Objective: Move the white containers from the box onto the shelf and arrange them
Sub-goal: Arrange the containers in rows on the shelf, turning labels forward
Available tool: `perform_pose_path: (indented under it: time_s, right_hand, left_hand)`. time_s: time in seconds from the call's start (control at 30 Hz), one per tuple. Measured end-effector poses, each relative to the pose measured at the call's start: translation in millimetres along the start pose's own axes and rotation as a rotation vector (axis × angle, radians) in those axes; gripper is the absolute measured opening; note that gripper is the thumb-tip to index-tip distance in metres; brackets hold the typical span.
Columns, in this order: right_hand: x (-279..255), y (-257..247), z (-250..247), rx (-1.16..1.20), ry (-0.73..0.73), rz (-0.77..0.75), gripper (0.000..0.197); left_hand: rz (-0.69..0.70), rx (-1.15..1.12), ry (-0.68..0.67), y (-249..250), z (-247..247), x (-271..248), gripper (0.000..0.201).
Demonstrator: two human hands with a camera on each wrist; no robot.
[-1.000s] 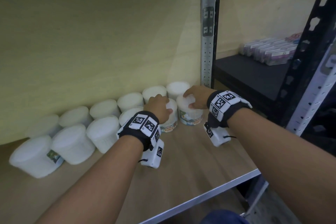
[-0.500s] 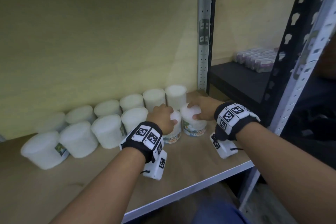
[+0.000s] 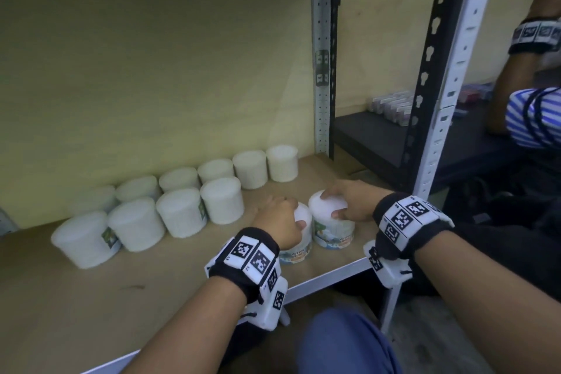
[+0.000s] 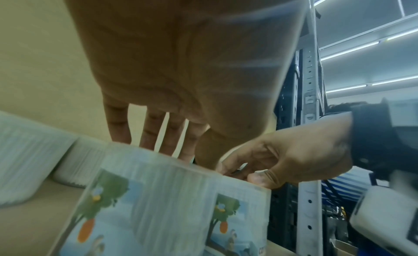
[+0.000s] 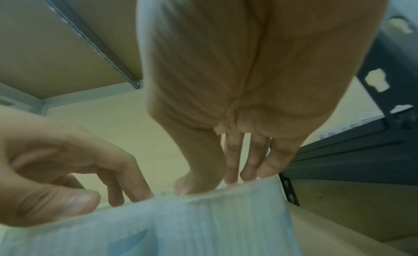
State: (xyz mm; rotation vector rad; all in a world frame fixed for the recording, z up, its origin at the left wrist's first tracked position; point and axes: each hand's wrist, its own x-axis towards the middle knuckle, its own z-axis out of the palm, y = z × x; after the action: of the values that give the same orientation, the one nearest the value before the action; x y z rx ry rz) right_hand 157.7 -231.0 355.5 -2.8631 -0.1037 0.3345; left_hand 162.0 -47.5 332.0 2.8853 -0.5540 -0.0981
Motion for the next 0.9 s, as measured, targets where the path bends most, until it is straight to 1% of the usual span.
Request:
perform_pose_path:
  time_s: [0.27,0.7,0.8,0.9]
  right_hand:
    - [-22.0,6.5,6.6,0.025,0.009,0.009,0.05]
    - [-17.6,8.7,6.6,0.044,-0.006,0.0,0.05]
    - [-16.9,8.2,3.0,0.027,-0.012,-0.001,0.05]
    - [-14.4,5.0,-4.8,0.02,0.004,0.003,0.047]
  left_hand:
    - [-0.003,-0.028,-0.028,13.1,1.6,-18.5,0.046]
    - [-0.006,-0.061,-0.042,10.5,-0.6,-17.5,0.048]
    - [0.01,-0.128,-0.029,6.5,-2.7,-16.5,0.05]
    - [0.027,-0.214,0.016,-0.1,-10.1,-15.5,0.048]
